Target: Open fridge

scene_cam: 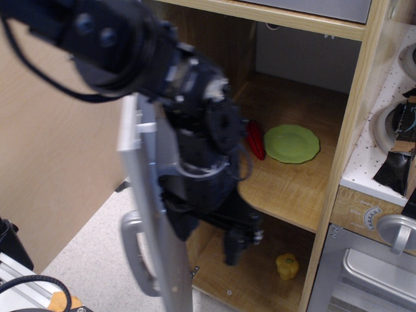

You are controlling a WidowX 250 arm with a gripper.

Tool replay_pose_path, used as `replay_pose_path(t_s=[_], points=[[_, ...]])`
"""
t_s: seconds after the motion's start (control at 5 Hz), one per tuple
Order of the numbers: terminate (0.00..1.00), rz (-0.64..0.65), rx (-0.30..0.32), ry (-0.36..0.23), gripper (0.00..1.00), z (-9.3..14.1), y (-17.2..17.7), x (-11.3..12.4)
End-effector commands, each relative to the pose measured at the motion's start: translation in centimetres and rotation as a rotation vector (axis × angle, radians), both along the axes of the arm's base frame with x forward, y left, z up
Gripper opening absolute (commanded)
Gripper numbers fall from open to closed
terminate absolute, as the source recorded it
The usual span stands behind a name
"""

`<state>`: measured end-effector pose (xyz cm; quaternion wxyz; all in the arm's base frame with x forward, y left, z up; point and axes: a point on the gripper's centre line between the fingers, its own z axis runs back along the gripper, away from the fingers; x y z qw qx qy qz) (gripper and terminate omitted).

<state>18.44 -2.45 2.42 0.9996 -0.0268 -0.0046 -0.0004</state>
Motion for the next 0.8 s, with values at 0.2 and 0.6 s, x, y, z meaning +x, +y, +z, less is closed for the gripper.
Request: replay_pose_path(t_s=[0.2, 0.6], points=[[0.00, -0.030, 0.080, -0.081, 1.00, 0.4, 5.6, 0.1], [0.00, -0.047, 0.092, -0.106, 1.00, 0.6, 7.9, 0.9]])
